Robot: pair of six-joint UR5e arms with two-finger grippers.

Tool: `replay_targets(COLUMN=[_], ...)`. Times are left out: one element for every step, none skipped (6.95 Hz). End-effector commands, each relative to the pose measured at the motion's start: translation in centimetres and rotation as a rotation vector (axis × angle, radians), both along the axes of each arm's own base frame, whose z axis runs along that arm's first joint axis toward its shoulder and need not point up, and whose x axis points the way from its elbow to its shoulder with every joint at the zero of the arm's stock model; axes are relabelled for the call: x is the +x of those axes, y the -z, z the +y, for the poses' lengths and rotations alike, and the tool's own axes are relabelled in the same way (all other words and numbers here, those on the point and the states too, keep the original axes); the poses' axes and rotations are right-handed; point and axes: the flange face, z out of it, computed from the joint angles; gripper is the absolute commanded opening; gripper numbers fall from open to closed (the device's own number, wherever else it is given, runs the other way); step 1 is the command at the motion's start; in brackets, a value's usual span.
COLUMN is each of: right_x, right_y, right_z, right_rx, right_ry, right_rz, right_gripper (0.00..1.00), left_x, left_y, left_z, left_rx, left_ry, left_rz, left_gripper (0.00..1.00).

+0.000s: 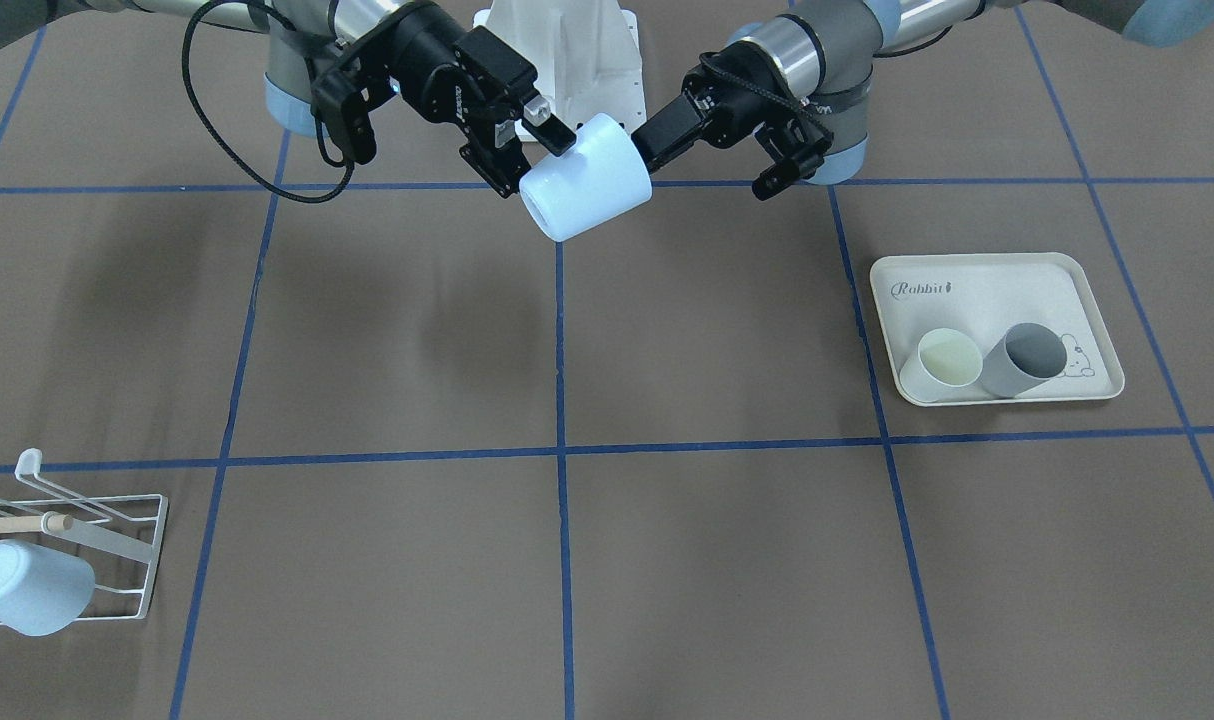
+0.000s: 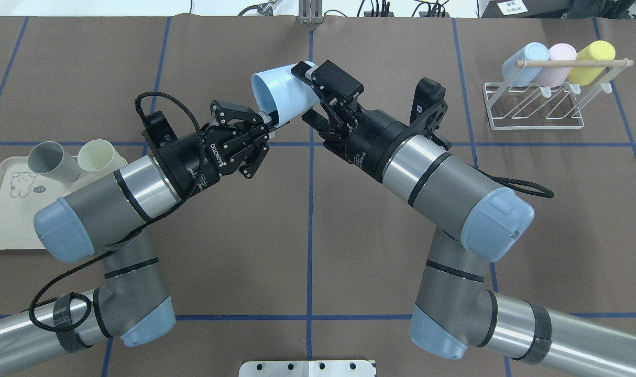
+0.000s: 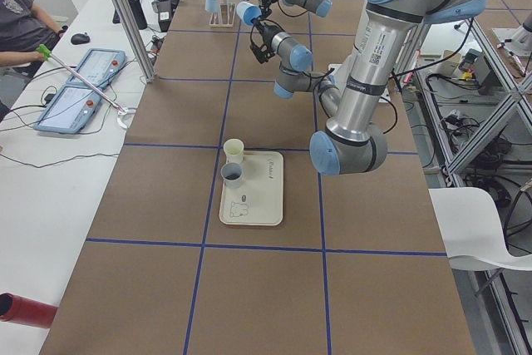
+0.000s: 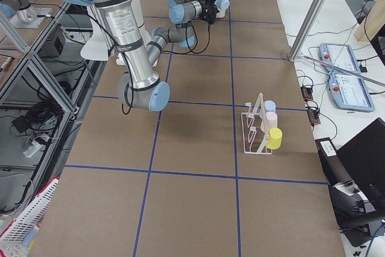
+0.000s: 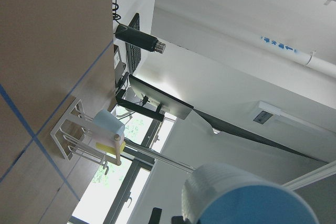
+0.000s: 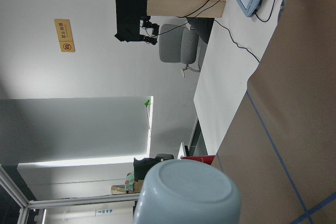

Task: Transfer IKEA cup to right arm and place on rack

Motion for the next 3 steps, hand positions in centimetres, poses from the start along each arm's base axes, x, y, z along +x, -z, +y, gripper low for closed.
replay_targets(right_x=[-0.08,-0.06,-0.05], right_y=[-0.06,-0.06,-0.06], right_z=[-0.03,-0.02,-0.03], right_rx=[-0.001,0.0,0.0], right_ry=[0.001,0.001,-0.001], right_rz=[0.002,0.001,0.0], right_gripper=[1.0,1.0,1.0], left_x=[0.11,0.15,0.43], left_y=[0.13,0.21,0.13], left_z=[0.24,0.31,0.63], left_rx=[0.001,0.002,0.002], left_ry=[-0.003,-0.005,-0.012], left_rz=[0.003,0.005,0.003], left_gripper=[0.0,0.0,0.0])
